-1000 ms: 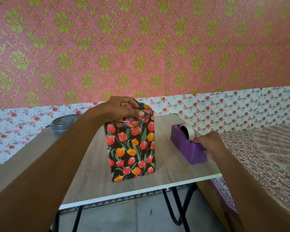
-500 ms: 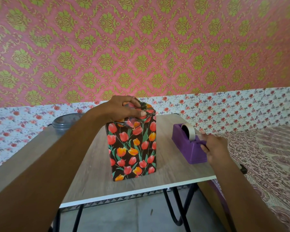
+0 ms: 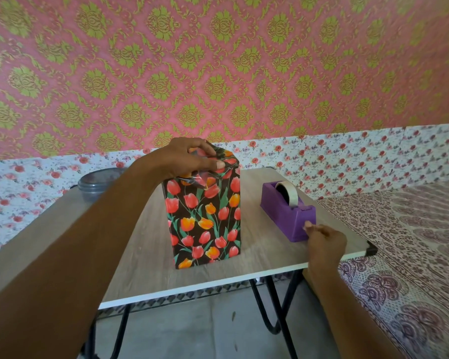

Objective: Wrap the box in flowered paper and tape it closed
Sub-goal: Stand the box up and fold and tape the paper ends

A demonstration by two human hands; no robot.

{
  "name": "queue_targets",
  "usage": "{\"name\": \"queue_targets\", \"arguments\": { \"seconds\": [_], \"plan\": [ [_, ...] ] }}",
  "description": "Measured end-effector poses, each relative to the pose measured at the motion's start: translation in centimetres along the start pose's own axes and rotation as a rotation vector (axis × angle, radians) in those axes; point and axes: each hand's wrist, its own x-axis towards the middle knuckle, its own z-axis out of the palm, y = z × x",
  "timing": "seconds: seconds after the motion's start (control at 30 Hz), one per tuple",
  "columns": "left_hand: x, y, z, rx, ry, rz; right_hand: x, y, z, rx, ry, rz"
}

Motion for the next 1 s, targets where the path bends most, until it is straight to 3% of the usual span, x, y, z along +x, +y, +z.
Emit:
{"name": "queue_targets", "arguments": {
  "seconds": [0.2, 0.33, 0.6, 0.83, 1.0],
  "plan": [
    [0.2, -0.1, 0.1, -0.026, 0.006, 0.001, -2.3, -1.4, 0.7, 0.046, -0.175, -0.29],
    [0.1, -0.1, 0.0, -0.037, 0.012, 0.001, -4.4, -6.7, 2.7, 0.186, -0.437, -0.393],
    [0.1, -0.2, 0.0, -0.026, 0.012, -0.025, -5.9, -17.4, 7.6, 0.193, -0.709, -0.581],
    [0.1, -0.5, -0.1, -0.044, 0.0, -0.006, -6.1, -23.3, 11.7, -0.204, -0.965, -0.311],
    [0.2, -0.6, 0.0, -0.035, -0.012, -0.005, -6.3, -23.8, 13.2, -0.394, -0.981, -0.233]
  ]
}}
